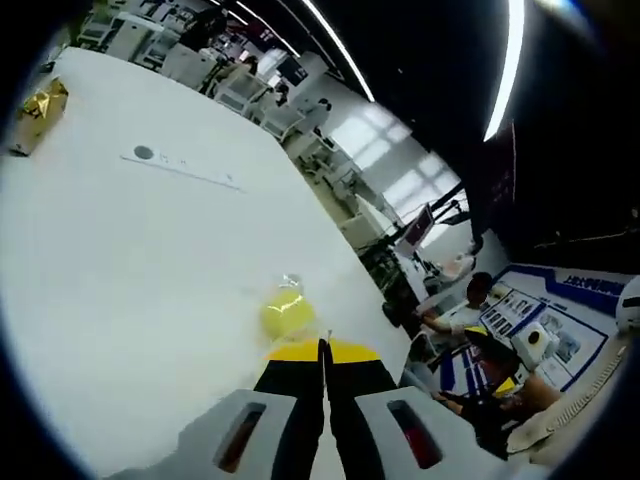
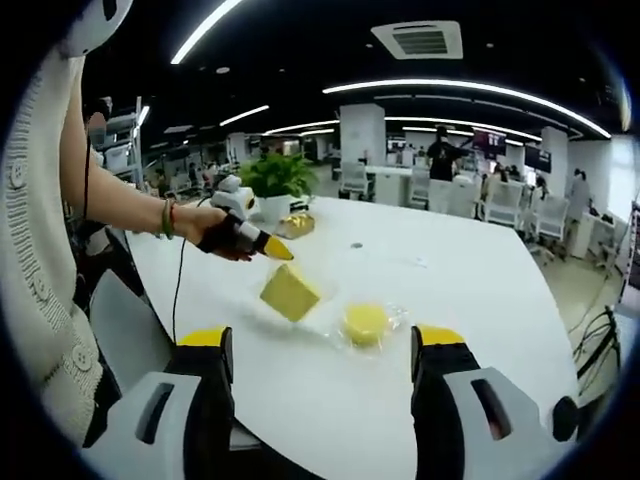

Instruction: Compare the silicone blocks by pressing each to a similar depth, holding the contact briefly, and releasing to observe deformation and rebound differences across the visible hardness samples.

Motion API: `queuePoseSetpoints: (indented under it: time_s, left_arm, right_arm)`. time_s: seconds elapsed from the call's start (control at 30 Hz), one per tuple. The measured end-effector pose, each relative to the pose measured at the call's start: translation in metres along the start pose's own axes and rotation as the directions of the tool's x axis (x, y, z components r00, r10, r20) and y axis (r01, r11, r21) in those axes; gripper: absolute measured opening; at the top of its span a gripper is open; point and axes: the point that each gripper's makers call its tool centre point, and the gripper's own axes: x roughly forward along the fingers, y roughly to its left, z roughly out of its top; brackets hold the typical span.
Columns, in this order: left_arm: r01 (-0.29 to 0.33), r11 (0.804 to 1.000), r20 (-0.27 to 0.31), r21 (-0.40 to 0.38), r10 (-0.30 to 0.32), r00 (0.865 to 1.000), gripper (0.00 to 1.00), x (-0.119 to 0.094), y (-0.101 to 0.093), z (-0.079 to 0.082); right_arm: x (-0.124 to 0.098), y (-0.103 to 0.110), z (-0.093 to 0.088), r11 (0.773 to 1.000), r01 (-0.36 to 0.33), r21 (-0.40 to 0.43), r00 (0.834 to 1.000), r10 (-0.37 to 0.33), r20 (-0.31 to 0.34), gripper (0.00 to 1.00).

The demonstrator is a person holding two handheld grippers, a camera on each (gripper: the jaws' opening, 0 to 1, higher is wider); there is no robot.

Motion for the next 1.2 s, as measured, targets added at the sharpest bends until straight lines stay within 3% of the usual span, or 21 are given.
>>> queuePoseSetpoints:
  time_s: [0.17, 0.3, 0.6, 1.0, 1.2]
  left_arm:
    - [-0.039, 0.999, -0.005, 0.009, 0.039, 0.999, 0.00, -0.004, 0.031, 0.016]
    - [-0.075, 0.997, -0.003, 0.005, 0.075, 0.997, 0.00, -0.006, 0.052, 0.019]
    - [-0.149, 0.989, -0.068, 0.024, 0.150, 0.986, 0.00, -0.001, 0.100, 0.005]
    - [-0.206, 0.969, -0.156, 0.137, 0.226, 0.962, 0.00, -0.002, 0.131, -0.018]
    - [-0.207, 0.966, -0.139, 0.155, 0.229, 0.964, 0.00, -0.004, 0.130, -0.015]
  right_arm:
    - [0.001, -0.008, -0.005, 1.000, 0.027, 0.005, 0.999, -0.027, -0.023, 0.66]
    - [0.004, -0.009, -0.011, 0.999, 0.034, 0.011, 0.998, -0.033, -0.046, 0.65]
    - [0.017, 0.009, -0.021, 0.999, 0.008, 0.044, 0.996, -0.004, -0.091, 0.62]
    - [0.025, 0.011, -0.027, 0.999, -0.016, 0.047, 0.991, 0.022, -0.130, 0.60]
    - [0.028, 0.015, -0.025, 0.999, -0.035, 0.039, 0.990, 0.040, -0.134, 0.60]
